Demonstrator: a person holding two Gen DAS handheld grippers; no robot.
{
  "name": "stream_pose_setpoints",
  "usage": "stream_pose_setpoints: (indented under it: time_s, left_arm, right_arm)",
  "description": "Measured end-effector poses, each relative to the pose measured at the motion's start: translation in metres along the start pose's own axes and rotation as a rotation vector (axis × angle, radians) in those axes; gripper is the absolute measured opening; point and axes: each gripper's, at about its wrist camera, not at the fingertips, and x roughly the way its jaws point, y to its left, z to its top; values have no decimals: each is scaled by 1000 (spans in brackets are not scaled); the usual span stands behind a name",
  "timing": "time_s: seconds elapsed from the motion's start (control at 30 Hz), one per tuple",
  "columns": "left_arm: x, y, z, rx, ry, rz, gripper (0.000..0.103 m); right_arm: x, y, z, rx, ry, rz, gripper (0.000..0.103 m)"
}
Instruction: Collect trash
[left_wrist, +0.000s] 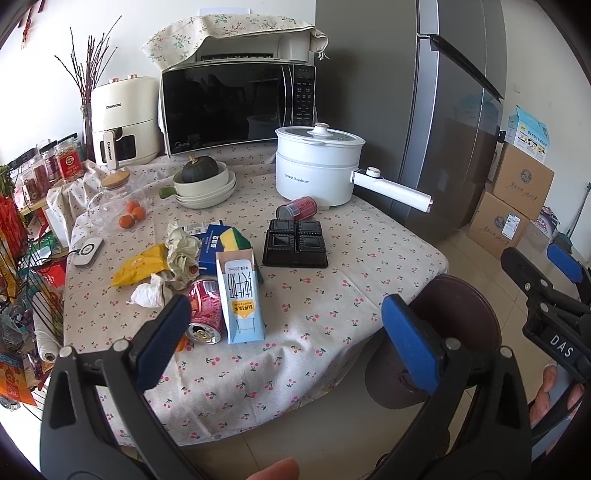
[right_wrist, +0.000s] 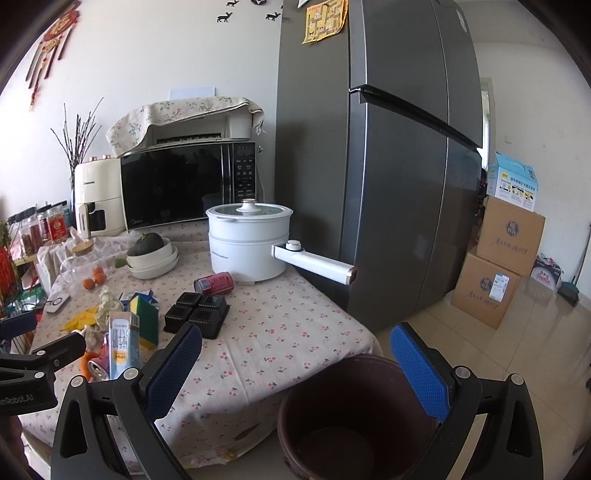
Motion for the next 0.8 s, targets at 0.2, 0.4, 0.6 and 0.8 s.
stream_pose_setpoints:
  time_s: [0.2, 0.4, 0.6, 0.8]
  left_arm:
    - [1, 0, 0, 0, 2, 17, 102]
    - [1, -1, -2, 9, 9, 26, 102]
    - [2, -1, -2, 16, 15, 34, 102]
    - [3, 0, -2, 13, 27, 38, 102]
  right_arm:
    - [0, 0, 0, 0, 0, -1, 103]
    - [1, 0, 0, -1, 5, -3, 103]
    - [1, -1, 0, -1, 7, -3, 103]
    - [3, 1, -2, -5, 9, -4, 103]
